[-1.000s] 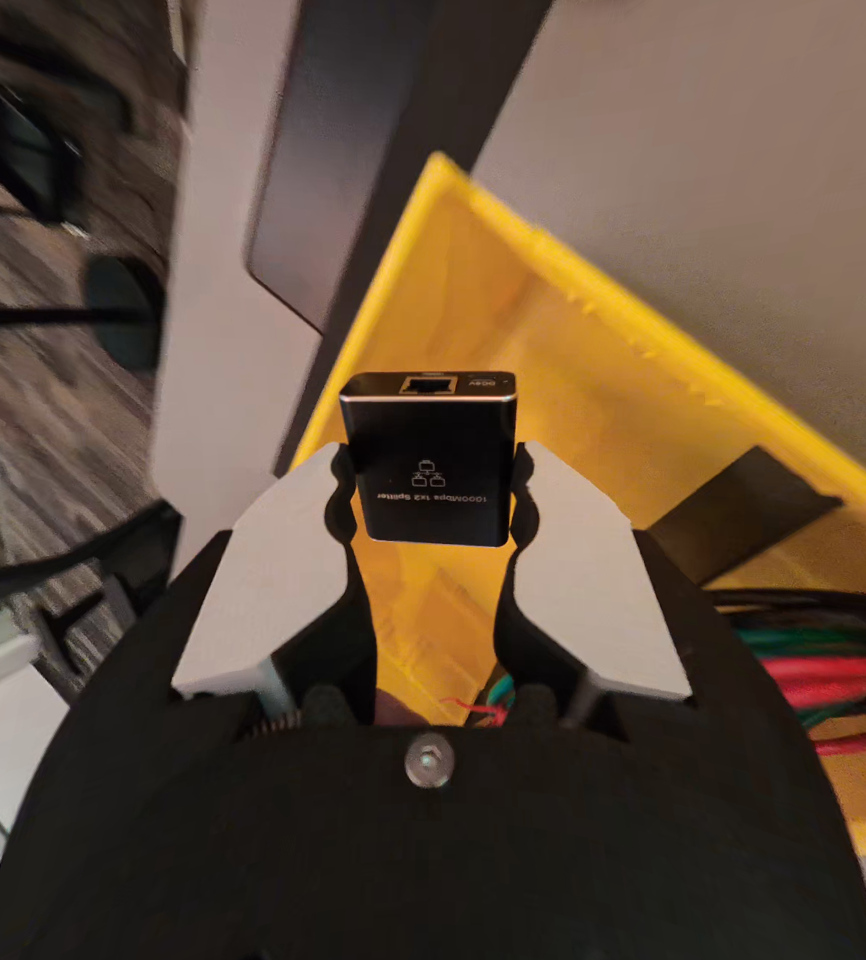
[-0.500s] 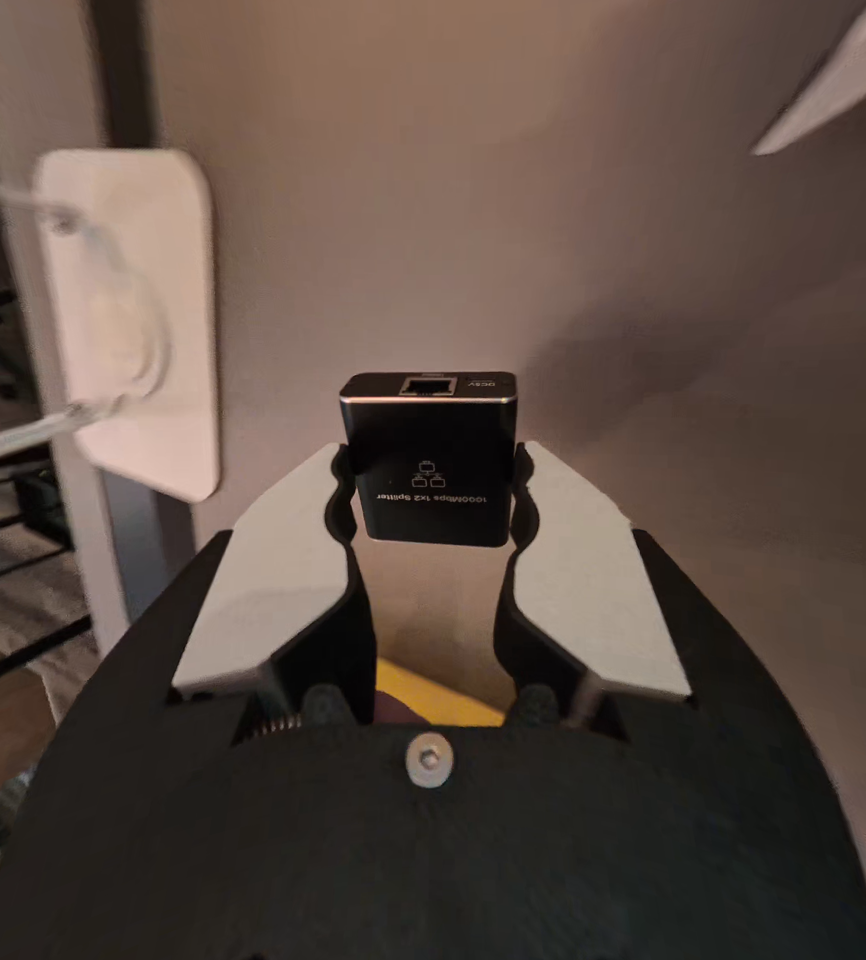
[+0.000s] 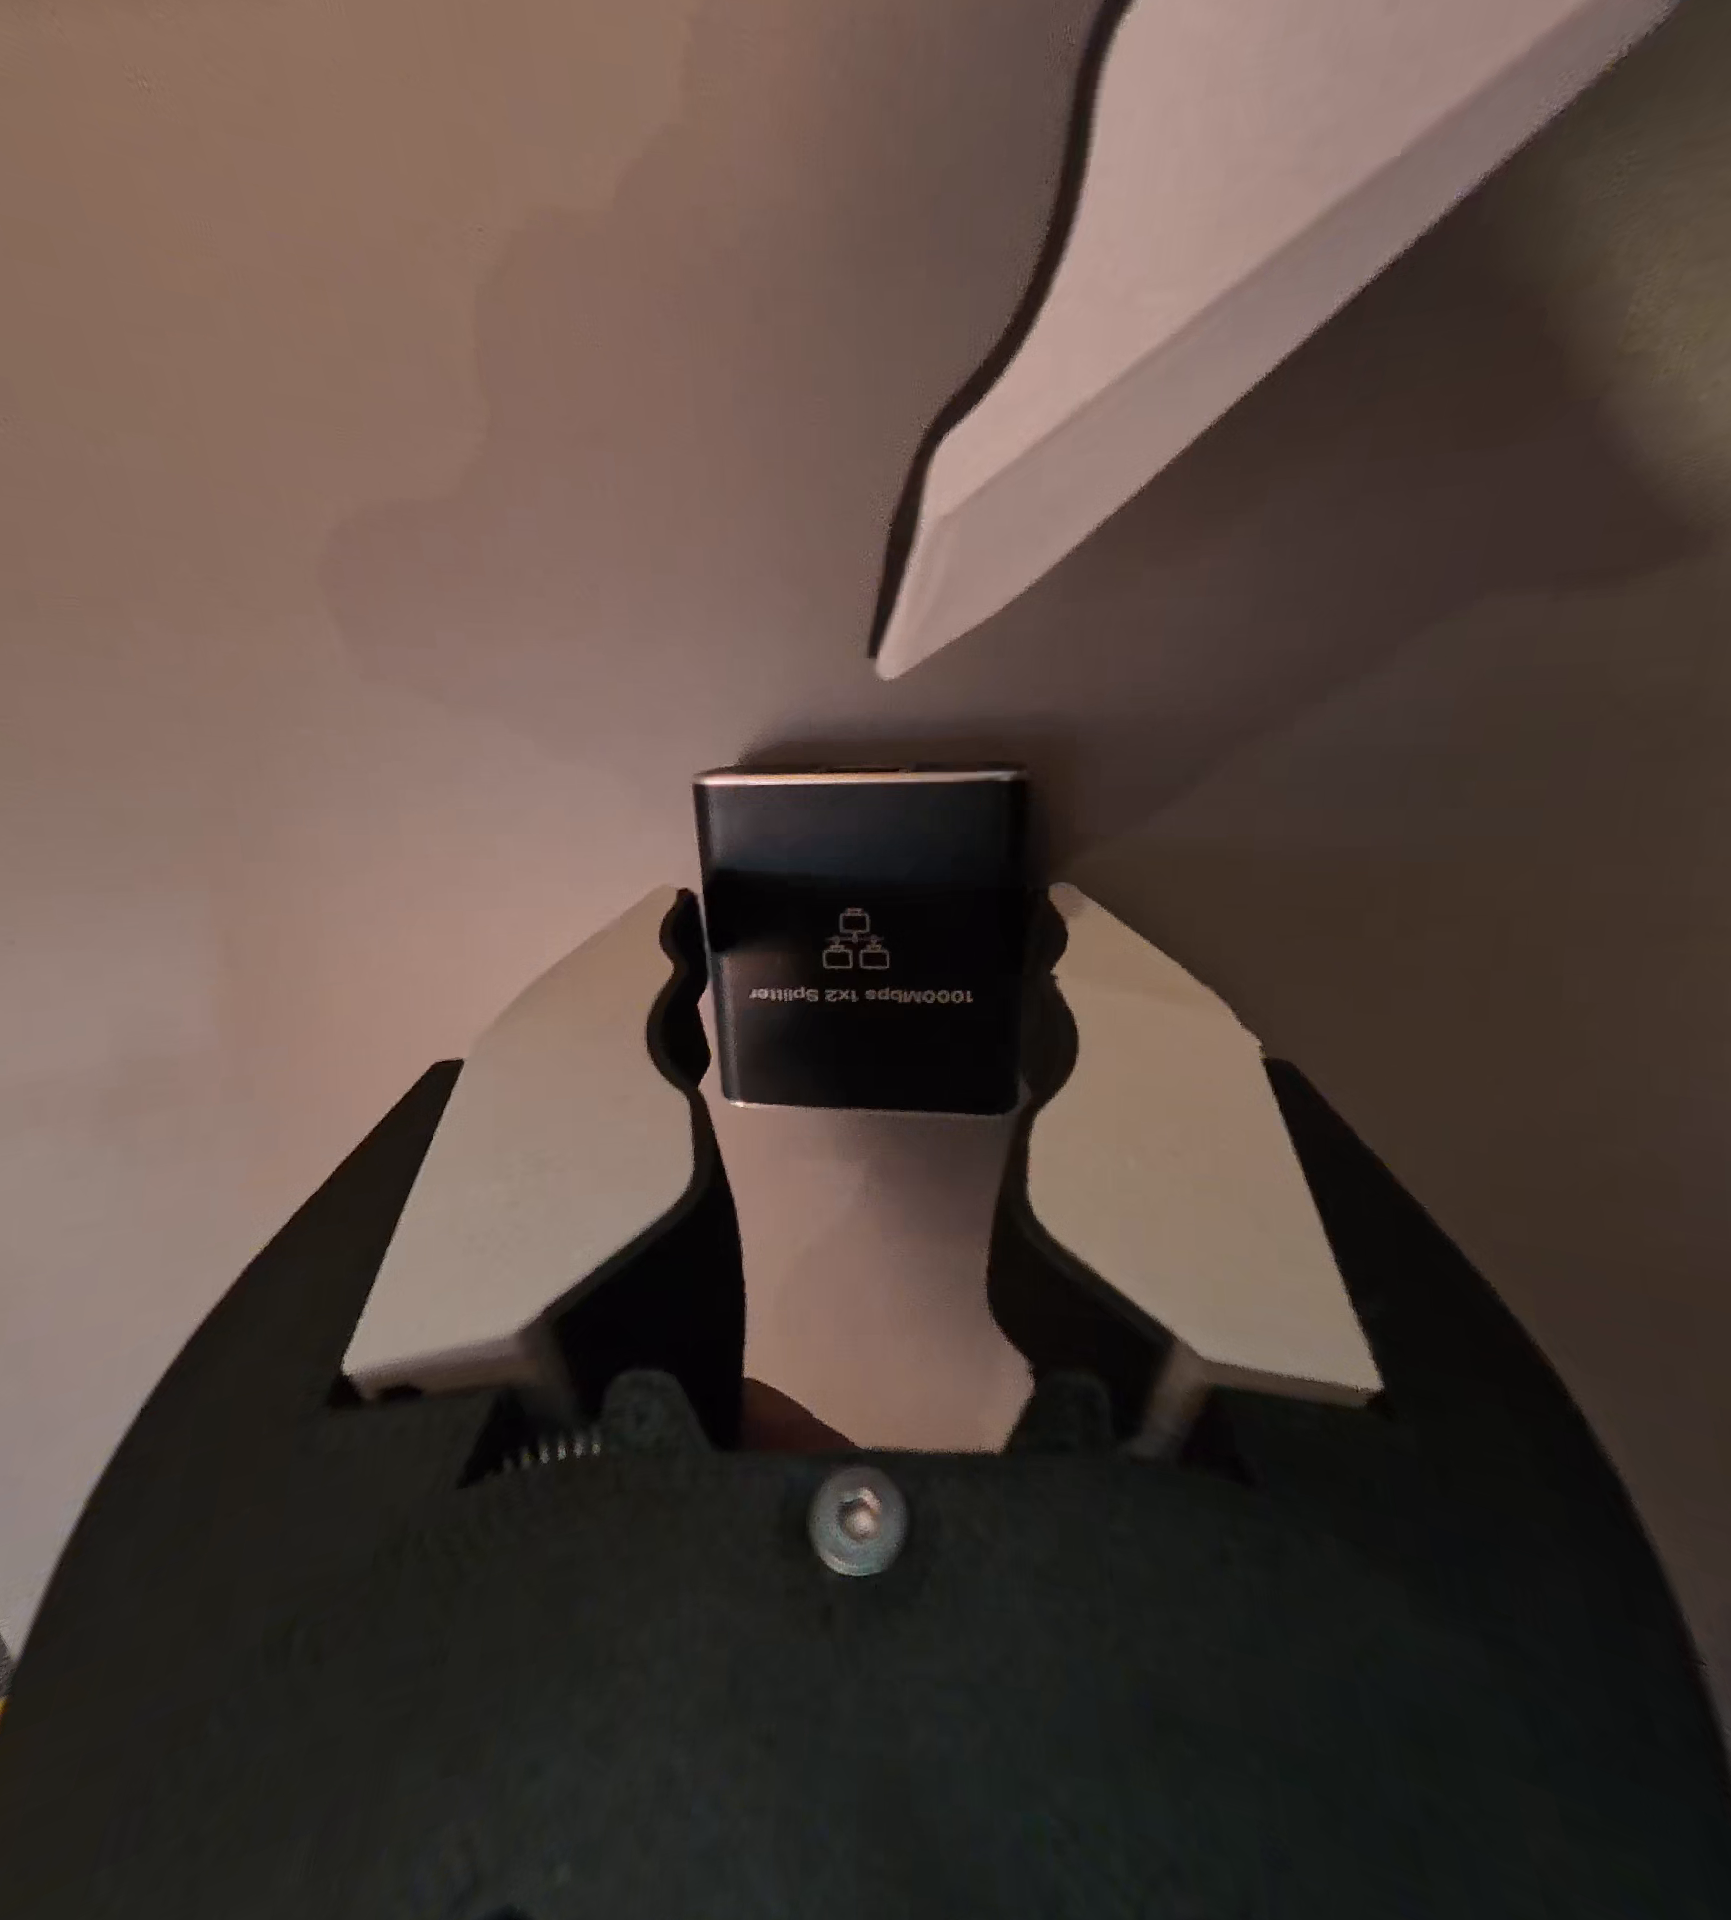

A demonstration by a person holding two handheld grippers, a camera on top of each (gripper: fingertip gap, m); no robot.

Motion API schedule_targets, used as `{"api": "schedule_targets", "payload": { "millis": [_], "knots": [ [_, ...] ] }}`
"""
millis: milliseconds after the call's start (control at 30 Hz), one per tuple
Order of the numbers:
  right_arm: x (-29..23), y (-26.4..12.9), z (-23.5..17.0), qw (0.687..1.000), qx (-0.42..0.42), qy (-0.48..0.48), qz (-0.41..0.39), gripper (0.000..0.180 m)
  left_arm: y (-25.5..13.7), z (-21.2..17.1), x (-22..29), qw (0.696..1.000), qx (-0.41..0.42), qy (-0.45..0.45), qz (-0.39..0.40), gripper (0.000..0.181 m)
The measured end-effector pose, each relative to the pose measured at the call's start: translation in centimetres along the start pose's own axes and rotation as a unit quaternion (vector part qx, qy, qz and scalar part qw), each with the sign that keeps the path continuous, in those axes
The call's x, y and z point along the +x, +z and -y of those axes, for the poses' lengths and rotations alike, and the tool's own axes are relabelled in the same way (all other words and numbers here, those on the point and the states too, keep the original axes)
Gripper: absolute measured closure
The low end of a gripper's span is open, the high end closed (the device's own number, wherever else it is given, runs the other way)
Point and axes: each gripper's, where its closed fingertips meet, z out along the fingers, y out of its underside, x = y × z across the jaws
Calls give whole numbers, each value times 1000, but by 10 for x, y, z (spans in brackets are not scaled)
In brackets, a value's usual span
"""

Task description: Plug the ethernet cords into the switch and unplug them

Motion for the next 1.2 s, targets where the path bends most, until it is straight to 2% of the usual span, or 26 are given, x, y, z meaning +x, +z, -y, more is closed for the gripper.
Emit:
{"api": "schedule_targets", "payload": {
  "millis": [33,100,200,267,367,433,500,600,700,867,1000,1200],
  "knots": [
    [0,0,0,1000,-1,0,-1,79,-2,0,-2,1000,5,-3,8,115],
    [2,0,-1,1000,-1,1,-3,79,-17,-1,-7,999,17,-6,28,106],
    [3,0,-1,1000,-2,3,-5,79,-66,-15,-27,994,45,-17,93,111],
    [2,1,-2,1000,-4,3,-3,79,-109,-40,-51,985,57,-38,156,115],
    [-1,3,-4,1000,-8,1,0,79,-161,-114,-91,968,5,-86,236,120],
    [-2,4,-5,1000,-10,0,3,79,-180,-174,-113,955,-49,-114,270,123],
    [-4,5,-5,1000,-13,-3,5,79,-186,-227,-128,946,-87,-140,278,126],
    [-6,6,-7,1000,-17,-9,4,79,-176,-271,-140,946,-100,-161,263,131],
    [-6,7,-9,1000,-23,-11,3,79,-163,-294,-139,952,-121,-170,226,137],
    [-5,8,-12,1000,-28,-13,2,79,-157,-295,-135,961,-117,-160,191,151],
    [-8,10,-14,999,-32,-16,6,78,-165,-297,-133,961,-127,-149,196,158],
    [-7,9,-12,999,-30,-14,7,78,-185,-295,-126,960,-95,-159,208,164]
  ]
}}
